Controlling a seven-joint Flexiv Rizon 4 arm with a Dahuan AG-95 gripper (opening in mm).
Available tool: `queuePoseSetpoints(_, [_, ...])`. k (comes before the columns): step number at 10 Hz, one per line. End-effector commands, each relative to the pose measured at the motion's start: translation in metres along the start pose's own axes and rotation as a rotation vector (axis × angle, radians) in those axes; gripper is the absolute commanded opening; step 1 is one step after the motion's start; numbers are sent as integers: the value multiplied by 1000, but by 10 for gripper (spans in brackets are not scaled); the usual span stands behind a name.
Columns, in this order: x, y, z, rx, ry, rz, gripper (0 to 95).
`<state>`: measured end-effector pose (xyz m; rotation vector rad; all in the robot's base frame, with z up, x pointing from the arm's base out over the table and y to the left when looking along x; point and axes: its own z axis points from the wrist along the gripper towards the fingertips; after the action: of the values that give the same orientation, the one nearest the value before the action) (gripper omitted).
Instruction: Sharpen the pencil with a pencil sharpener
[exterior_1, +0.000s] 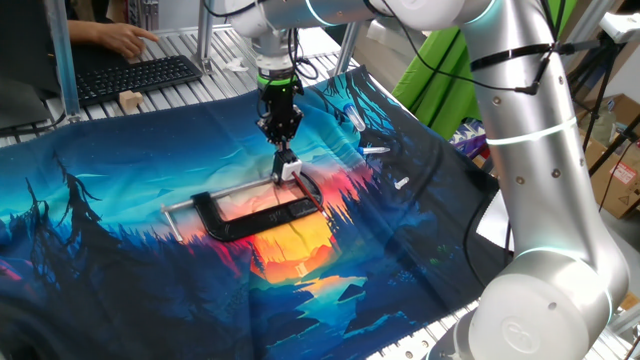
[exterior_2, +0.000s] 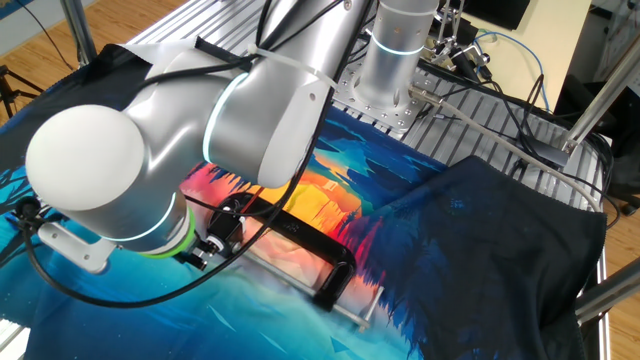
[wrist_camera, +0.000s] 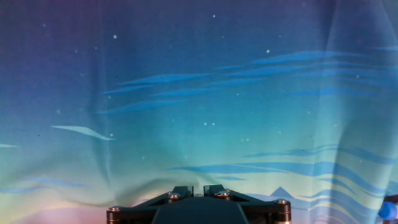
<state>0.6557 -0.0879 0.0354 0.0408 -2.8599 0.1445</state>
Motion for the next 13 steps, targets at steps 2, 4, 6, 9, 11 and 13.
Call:
queuePoseSetpoints(2, [1,2,-7,4,4,3,0])
queuePoseSetpoints(4, [1,3,-13,5,9,6,0])
queuePoseSetpoints(6, [2,5,-16,-1,14,12,0])
queuePoseSetpoints(9, [4,9,-23,5,22,21,0])
queuePoseSetpoints(11, [6,13,-29,0,34,37,0])
queuePoseSetpoints(13, [7,17,-34,-2,40,47,0])
